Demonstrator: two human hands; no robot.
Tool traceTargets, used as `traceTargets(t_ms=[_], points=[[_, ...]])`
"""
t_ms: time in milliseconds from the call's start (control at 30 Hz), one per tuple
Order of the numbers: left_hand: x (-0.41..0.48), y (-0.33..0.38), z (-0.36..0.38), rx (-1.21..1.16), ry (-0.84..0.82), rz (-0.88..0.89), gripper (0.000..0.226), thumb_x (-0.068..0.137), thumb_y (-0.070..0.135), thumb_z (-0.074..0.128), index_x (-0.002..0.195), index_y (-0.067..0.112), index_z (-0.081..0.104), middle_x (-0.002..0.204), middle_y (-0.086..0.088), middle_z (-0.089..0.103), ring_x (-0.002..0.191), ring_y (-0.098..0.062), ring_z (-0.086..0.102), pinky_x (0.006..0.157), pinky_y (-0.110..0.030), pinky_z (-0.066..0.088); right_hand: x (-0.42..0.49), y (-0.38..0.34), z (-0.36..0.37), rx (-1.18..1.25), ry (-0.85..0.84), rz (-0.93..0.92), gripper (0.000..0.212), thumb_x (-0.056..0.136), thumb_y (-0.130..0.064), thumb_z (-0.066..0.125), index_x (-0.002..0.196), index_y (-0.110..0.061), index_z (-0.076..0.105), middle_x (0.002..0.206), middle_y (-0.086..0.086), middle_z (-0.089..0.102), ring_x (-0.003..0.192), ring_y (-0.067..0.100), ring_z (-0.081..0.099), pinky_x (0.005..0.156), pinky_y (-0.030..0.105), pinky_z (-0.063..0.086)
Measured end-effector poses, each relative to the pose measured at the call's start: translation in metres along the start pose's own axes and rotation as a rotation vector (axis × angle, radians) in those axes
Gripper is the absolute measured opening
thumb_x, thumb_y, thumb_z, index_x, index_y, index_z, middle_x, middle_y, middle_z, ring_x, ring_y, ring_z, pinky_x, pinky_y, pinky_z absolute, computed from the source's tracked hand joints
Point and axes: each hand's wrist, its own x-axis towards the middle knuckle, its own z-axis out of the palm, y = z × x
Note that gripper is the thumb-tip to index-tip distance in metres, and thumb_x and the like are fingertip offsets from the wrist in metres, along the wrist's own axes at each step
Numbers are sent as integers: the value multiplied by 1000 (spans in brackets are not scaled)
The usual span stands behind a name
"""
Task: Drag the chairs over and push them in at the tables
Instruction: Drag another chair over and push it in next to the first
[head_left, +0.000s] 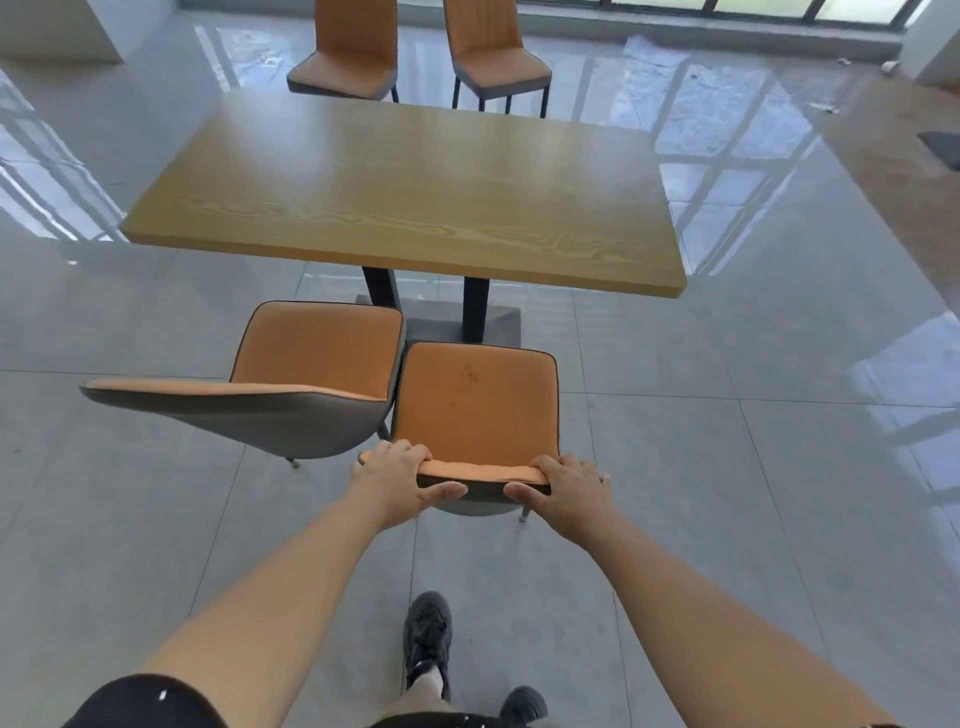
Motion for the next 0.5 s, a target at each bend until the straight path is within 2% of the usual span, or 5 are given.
traceTargets(t_ms=[100,233,333,400,500], points=[[17,-13,-15,15,-5,16,105,55,109,16,122,37,54,119,8,57,111,-19,47,93,-52,46,17,-16,-6,6,-9,13,73,75,-93,31,123,-42,54,123,-2,55,118,26,47,103,55,37],[30,-21,-19,54,4,25,103,58,108,15,122,36,54,119,9,57,112,-19,48,94,-56,45,30,-19,-6,22,-7,10,95,59,-103,14,121,-43,54,123,-5,56,117,24,47,105,61,34],[37,-20,-19,53,22,25,103,61,107,14,122,36,55,120,9,57,114,-20,47,94,-57,43,39,-18,-9,33,27,0,102,55,-105,9,122,-42,55,122,-7,56,116,21,48,103,57,36],[41,-17,-22,51,19,26,104,60,107,12,122,35,55,120,8,57,115,-22,46,95,-57,43,46,-16,-14,38,15,5,95,61,-102,16,123,-41,55,121,-6,57,115,20,48,98,51,38],[47,-13,-28,61,25,40,107,58,107,7,120,34,55,119,6,57,114,-22,48,96,-58,44,53,-14,-19,31,7,-8,74,75,-92,33,123,-40,56,117,-5,56,113,20,49,87,43,35]])
